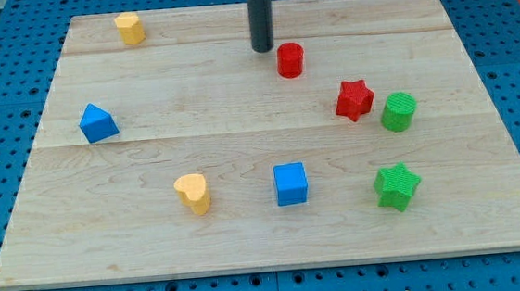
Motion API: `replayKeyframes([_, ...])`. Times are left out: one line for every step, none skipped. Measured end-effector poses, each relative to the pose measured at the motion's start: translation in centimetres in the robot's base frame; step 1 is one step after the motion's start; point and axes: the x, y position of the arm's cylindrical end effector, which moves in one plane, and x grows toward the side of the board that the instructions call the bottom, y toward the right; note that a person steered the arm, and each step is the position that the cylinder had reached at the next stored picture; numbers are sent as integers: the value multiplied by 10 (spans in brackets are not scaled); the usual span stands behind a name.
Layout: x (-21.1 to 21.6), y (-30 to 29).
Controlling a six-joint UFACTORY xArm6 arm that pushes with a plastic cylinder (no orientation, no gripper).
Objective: Push the green circle into red star
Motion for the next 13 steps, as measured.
replayKeyframes([63, 34])
replayKeyframes([65, -48])
replayKeyframes([134, -134])
replayKeyframes([170, -233])
replayKeyframes([161, -247])
replayKeyframes([161, -247])
replayKeyframes([162, -228])
replayKeyframes([161, -211])
replayKeyframes([161, -159])
replayKeyframes([161, -56])
replayKeyframes([161, 22])
replayKeyframes([161, 76])
replayKeyframes([160, 150])
